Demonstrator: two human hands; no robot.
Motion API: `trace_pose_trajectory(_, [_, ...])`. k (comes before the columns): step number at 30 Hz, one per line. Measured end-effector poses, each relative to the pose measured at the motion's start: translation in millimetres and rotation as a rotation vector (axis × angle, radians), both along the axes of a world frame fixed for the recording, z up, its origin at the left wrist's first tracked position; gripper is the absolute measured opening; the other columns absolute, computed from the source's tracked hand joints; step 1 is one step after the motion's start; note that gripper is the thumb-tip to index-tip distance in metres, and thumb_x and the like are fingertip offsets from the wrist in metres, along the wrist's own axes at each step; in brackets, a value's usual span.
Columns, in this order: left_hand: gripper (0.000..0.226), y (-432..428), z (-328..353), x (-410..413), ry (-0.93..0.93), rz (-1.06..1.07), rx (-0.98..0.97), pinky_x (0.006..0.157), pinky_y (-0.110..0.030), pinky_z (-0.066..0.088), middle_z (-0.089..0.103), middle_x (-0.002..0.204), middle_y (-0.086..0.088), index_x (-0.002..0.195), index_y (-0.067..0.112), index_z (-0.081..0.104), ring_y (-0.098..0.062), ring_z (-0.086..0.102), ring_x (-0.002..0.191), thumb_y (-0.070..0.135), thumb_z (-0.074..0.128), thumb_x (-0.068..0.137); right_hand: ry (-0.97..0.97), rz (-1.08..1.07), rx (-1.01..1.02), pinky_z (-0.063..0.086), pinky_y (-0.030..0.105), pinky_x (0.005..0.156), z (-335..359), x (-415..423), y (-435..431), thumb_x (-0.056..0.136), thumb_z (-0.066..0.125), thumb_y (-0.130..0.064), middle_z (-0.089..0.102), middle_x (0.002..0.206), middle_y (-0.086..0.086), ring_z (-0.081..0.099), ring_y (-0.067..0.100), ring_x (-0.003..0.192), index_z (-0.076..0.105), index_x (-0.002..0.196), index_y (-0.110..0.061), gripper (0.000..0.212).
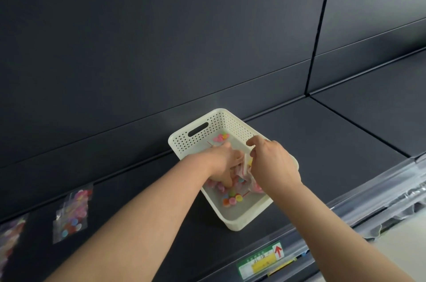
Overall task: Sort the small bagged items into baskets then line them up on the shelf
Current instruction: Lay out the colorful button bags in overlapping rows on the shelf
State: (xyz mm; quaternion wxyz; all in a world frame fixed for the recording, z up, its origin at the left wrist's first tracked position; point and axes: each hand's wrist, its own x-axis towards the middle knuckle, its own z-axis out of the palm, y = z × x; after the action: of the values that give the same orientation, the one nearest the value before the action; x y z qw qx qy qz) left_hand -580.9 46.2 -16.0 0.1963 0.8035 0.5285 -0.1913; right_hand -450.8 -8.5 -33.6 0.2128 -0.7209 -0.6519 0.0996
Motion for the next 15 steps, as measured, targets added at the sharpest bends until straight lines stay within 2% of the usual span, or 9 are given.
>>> trace_pose_trajectory(2, [0.041, -3.7, -4.3, -0.9, -0.054, 0.016, 0.041, 0.05, -0.038, 0.06, 0.045, 0.105, -0.001, 0.101, 0.032, 0.047, -0.027, 0.07, 0.062, 0.003, 0.066, 0.08, 0.008, -0.019, 0.004, 0.052, 0.032, 0.064, 0.4, -0.2, -0.8, 0.087, 0.041, -0.003, 0.063, 0.107, -0.011, 0.055, 0.013, 0.1, 0.048, 0.128, -0.03, 0.05])
trace_pose_trajectory(4, [0.035, -4.7, -8.1, -2.7, -0.114, 0.041, 0.087, 0.053, -0.038, 0.06, 0.057, 0.101, -0.001, 0.103, 0.031, 0.052, -0.025, 0.068, 0.06, 0.003, 0.061, 0.082, 0.008, -0.02, -0.006, 0.052, 0.033, 0.066, 0.4, -0.2, -0.4, 0.087, 0.042, -0.004, 0.063, 0.107, -0.01, 0.053, 0.014, 0.102, 0.048, 0.128, -0.029, 0.048])
trace_pose_trajectory(5, [0.03, -4.3, -9.7, -4.3, -0.153, 0.054, 0.096, 0.054, -0.038, 0.06, 0.062, 0.096, -0.002, 0.097, 0.03, 0.054, -0.024, 0.068, 0.06, 0.004, 0.059, 0.083, 0.005, -0.024, -0.014, 0.051, 0.033, 0.067, 0.7, 0.1, -0.2, 0.088, 0.042, -0.005, 0.062, 0.108, -0.01, 0.053, 0.014, 0.103, 0.048, 0.128, -0.028, 0.047])
trace_pose_trajectory(7, [0.026, -2.4, -10.3, -10.0, -0.241, 0.089, 0.128, 0.06, -0.043, 0.06, 0.063, 0.085, -0.002, 0.081, 0.027, 0.053, -0.027, 0.069, 0.067, 0.003, 0.06, 0.08, -0.004, -0.028, -0.027, 0.05, 0.032, 0.066, 2.8, -0.5, -0.4, 0.087, 0.043, -0.004, 0.061, 0.11, -0.011, 0.05, 0.013, 0.107, 0.047, 0.129, -0.029, 0.049])
trace_pose_trajectory(9, [0.027, -1.3, -2.0, -16.7, -0.342, 0.139, 0.178, 0.063, -0.042, 0.059, 0.062, 0.085, 0.001, 0.077, 0.026, 0.052, -0.026, 0.069, 0.074, 0.001, 0.063, 0.079, -0.014, -0.025, -0.032, 0.044, 0.028, 0.06, 7.0, -3.3, -0.5, 0.089, 0.042, -0.005, 0.059, 0.112, -0.011, 0.049, 0.012, 0.109, 0.046, 0.13, -0.03, 0.048])
trace_pose_trajectory(11, [0.025, -3.7, 15.7, -24.0, -0.51, 0.248, 0.165, 0.051, -0.037, 0.057, 0.063, 0.08, 0.001, 0.086, 0.022, 0.056, -0.025, 0.067, 0.064, -0.002, 0.059, 0.081, -0.004, -0.003, -0.012, 0.038, 0.028, 0.055, 13.3, -9.9, 0.1, 0.092, 0.041, -0.005, 0.059, 0.111, -0.008, 0.05, 0.014, 0.107, 0.048, 0.128, -0.028, 0.044])
trace_pose_trajectory(12, [0.025, -5.5, 26.3, -29.4, -0.59, 0.308, 0.162, 0.046, -0.035, 0.055, 0.063, 0.075, 0.0, 0.09, 0.019, 0.057, -0.025, 0.065, 0.057, -0.004, 0.056, 0.081, 0.001, 0.022, 0.018, 0.039, 0.029, 0.058, 16.2, -15.6, 0.5, 0.091, 0.042, -0.006, 0.061, 0.109, -0.006, 0.05, 0.016, 0.107, 0.05, 0.128, -0.026, 0.042])
trace_pose_trajectory(15, [0.026, -15.6, 58.2, -59.7, -0.69, 0.394, 0.265, 0.042, -0.024, 0.049, 0.063, 0.075, -0.001, 0.084, 0.022, 0.056, -0.017, 0.063, 0.055, -0.004, 0.053, 0.081, 0.026, 0.086, 0.135, 0.039, 0.03, 0.065, 25.7, -41.1, 1.5, 0.089, 0.043, -0.004, 0.064, 0.104, -0.004, 0.051, 0.018, 0.103, 0.053, 0.124, -0.025, 0.042])
